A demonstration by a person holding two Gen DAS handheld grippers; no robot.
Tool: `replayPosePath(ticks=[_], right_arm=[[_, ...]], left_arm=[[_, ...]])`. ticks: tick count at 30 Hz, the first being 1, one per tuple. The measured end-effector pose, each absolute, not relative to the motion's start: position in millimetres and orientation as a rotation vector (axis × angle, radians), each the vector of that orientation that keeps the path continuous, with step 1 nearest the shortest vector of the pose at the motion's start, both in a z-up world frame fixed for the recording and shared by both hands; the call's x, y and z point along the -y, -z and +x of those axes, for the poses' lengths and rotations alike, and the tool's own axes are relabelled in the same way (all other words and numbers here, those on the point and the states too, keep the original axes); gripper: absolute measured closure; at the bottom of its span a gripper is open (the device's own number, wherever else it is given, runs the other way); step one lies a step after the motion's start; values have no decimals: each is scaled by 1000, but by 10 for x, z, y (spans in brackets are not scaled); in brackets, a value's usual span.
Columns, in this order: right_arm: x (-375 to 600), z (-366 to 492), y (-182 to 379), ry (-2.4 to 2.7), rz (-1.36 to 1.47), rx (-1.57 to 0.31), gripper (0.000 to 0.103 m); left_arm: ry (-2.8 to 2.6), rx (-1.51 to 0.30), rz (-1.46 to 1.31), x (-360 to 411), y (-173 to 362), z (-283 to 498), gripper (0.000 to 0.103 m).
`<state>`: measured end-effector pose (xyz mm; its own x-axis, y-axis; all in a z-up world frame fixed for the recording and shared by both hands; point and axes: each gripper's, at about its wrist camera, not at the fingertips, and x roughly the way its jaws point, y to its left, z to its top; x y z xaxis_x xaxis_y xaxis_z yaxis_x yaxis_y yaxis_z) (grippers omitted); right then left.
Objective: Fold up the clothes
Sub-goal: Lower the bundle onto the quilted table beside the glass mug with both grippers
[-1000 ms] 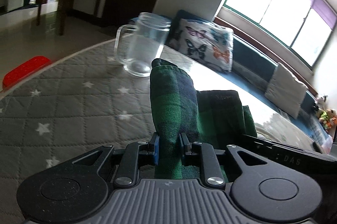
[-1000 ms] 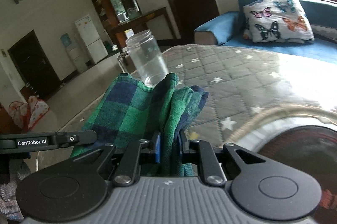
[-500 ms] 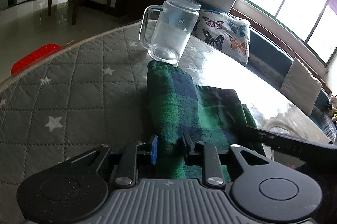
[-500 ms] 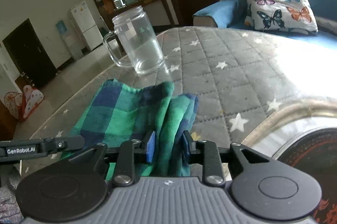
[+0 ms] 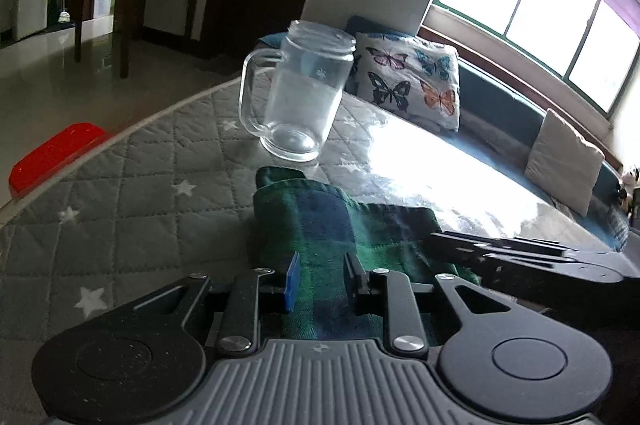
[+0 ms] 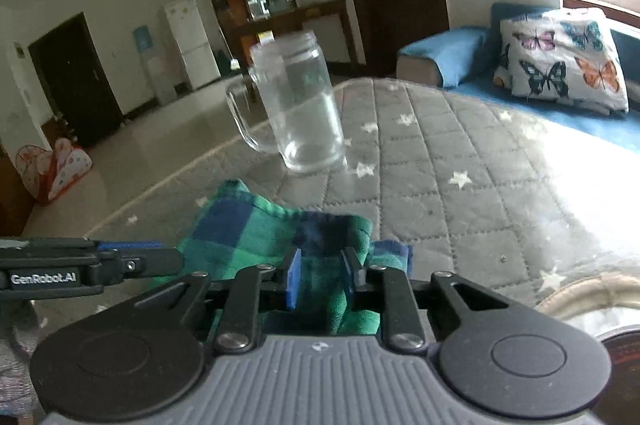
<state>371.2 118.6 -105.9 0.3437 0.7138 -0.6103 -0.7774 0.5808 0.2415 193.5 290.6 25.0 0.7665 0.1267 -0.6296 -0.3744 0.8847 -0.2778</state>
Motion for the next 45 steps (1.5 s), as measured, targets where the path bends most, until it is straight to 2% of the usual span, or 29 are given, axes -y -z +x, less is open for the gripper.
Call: replayPosePath(ticks=[4,10,17,25,30,32,35,45], right_arm=[[-1199,3803,1172,-939,-112,-777,89],[-1031,3637,990,-956,-143,-728,88],[-688,3035,751,-1073,-189,-683,88],[-442,2467,825,-1141,-260,-668,88],[-339,2507,1057,-1083,-263,-720,90],[-305,2533,1152,-1052,-268,-732,94],[-247,2536,1157,-1045,-247,-755,95],[-396,2748,926,-1034,-152,-707,93]], left_arm=[[-274,-658,-404,-2931,-187,2037,77],[-262,-650,-400,-2901,-222,1971,76],[-236,-627,-386,-2761,-313,1708,74],[-191,-633,-343,-2528,-290,1362,72],[-172,-648,-303,-2379,-188,1248,72],[-166,-648,-284,-2328,-158,1229,71],[-152,-642,-257,-2257,-137,1203,67],[-102,-646,-217,-2069,-56,1287,66]])
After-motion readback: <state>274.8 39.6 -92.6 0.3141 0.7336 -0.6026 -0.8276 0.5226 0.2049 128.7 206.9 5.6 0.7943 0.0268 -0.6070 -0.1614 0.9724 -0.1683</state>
